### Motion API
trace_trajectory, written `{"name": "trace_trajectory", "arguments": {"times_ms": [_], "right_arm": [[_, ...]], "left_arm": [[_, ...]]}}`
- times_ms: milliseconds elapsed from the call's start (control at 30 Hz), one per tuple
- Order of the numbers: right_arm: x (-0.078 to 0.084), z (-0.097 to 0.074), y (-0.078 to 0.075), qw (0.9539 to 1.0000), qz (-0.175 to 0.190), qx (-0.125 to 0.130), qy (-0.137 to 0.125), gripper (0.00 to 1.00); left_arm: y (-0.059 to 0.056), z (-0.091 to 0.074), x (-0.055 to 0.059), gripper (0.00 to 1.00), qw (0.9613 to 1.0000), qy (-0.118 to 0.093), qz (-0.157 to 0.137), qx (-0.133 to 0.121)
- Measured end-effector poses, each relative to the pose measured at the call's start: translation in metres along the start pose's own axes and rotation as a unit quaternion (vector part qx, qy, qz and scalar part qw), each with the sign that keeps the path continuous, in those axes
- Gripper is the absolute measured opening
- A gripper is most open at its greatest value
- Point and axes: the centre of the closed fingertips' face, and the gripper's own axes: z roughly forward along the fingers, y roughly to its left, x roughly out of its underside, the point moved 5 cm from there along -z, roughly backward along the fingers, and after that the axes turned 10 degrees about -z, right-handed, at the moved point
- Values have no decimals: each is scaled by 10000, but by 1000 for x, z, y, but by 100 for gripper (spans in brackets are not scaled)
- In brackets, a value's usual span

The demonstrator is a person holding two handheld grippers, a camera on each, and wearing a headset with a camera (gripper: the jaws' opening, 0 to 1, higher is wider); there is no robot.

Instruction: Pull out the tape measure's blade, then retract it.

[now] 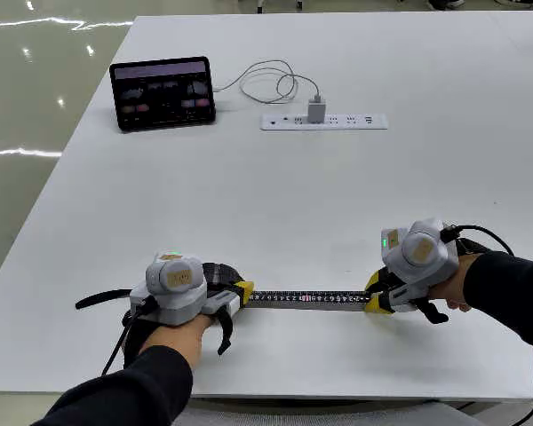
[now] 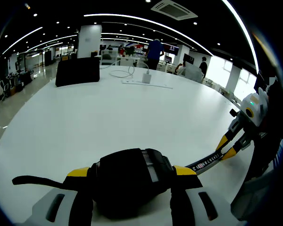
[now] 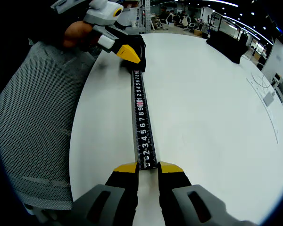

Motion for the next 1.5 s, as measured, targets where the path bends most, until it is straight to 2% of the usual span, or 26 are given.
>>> {"name": "trace_trajectory", "arguments": {"times_ms": [1100, 1500], "right_arm": [[-6, 3, 1, 10000, -66, 36, -63, 11], [-7, 4, 2, 9997, -71, 77, -215, 11]], "left_arm": [[1, -1, 0, 62, 10000, 2, -50, 27], [1, -1, 0, 62, 10000, 14, -43, 44]]}}
